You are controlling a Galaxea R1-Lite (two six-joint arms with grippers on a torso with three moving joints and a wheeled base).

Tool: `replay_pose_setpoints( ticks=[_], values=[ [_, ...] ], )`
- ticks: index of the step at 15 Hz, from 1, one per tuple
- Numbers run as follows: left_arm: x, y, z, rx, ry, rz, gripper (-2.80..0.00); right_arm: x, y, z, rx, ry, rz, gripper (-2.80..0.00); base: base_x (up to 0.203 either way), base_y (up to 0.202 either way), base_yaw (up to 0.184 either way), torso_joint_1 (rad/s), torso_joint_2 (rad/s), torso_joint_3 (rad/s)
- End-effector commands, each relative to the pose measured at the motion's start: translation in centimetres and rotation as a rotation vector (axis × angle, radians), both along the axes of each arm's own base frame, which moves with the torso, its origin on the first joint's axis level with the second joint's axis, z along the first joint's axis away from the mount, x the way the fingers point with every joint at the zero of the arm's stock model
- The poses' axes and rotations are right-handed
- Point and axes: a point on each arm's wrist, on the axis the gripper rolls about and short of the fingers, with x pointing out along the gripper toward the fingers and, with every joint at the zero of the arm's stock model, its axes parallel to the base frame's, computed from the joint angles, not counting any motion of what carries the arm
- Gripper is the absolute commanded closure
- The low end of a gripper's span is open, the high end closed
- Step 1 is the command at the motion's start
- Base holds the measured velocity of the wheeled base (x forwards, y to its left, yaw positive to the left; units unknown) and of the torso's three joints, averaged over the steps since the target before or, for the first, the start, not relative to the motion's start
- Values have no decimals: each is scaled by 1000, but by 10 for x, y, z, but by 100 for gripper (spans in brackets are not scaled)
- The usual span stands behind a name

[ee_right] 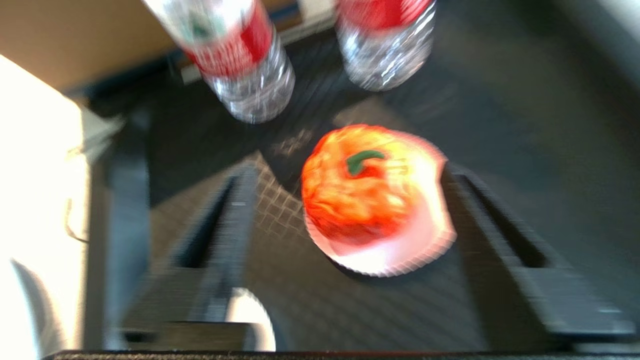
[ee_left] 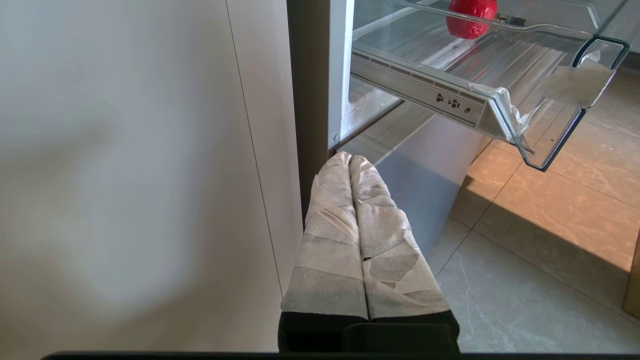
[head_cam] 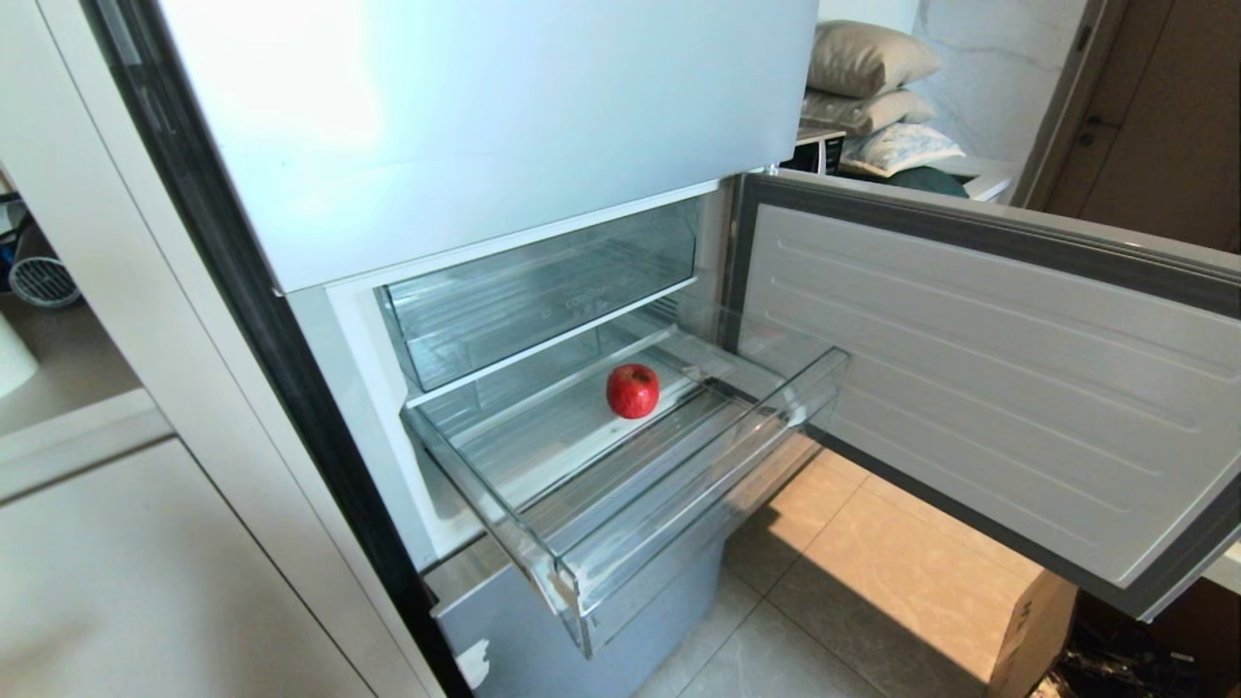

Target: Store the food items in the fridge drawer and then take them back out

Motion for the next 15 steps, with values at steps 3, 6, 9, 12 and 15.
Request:
replay_pose_setpoints(
  ticks=[3,6,9,12,15],
  values=[
    [0,0,0,0,0,0,0,-56,66,100,-189,-76,-90,0,0,0,0,0,0,0],
    [0,0,0,0,0,0,0,-96,150,140,-299,-124,-111,0,0,0,0,0,0,0],
    [0,0,0,0,0,0,0,-114,241,144,-384,-174,-15,0,0,0,0,0,0,0],
    [0,0,0,0,0,0,0,-122,324,126,-457,-237,233,0,0,0,0,0,0,0],
    [0,0,0,0,0,0,0,-144,375,82,-442,-256,610,0,0,0,0,0,0,0]
  ],
)
